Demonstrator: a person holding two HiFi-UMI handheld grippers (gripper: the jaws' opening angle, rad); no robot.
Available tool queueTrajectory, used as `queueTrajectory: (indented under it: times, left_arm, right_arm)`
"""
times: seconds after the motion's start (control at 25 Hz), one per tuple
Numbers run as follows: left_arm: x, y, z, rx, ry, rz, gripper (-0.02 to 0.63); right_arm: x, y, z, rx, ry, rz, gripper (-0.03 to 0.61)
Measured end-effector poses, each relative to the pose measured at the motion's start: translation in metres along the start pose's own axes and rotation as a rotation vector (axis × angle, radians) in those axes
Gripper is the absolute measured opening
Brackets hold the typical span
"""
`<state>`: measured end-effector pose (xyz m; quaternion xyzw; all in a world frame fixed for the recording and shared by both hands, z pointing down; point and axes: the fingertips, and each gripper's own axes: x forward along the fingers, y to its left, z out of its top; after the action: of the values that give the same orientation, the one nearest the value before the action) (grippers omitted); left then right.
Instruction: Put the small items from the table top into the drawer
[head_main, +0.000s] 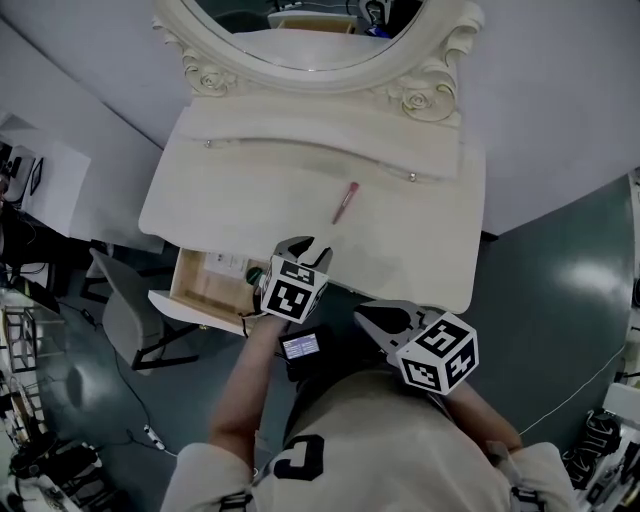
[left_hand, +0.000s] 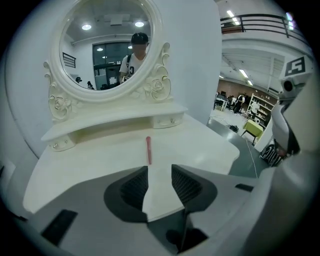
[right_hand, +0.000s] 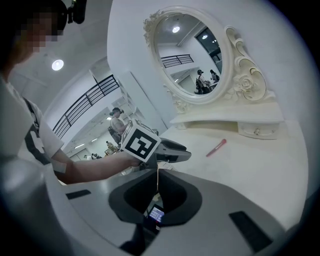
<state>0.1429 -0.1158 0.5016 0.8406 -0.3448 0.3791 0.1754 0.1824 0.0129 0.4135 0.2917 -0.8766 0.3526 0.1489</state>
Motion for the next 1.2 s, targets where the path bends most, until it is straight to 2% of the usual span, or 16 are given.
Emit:
queueTrajectory:
  times: [0.28,0.8,1.0,1.2]
  left_arm:
    - [0.039,0.010,0.020,0.008,-0.017,0.034,0.193]
    - [0.097,0.018,0.036,0.073,0.028,0.074,0.192]
    - [0.115,0.019,0.029,0.068,0.061,0.033,0.192]
    - [0.125,0.032,0.021,0.058,0.085,0.029,0.192]
  right_arm:
    - [-0.015,-0.016,-0.006,0.026,0.008,0.006,0.028]
    - [-0.036,-0.045,-0.010,0.064,-0.016,-0.026,0.028]
    - [-0.039,-0.049,-0.017,0.083,-0.011,-0.041,0.028]
    - [-0.039,-0.051,-0.022,0.097,-0.006,-0.045,0.028]
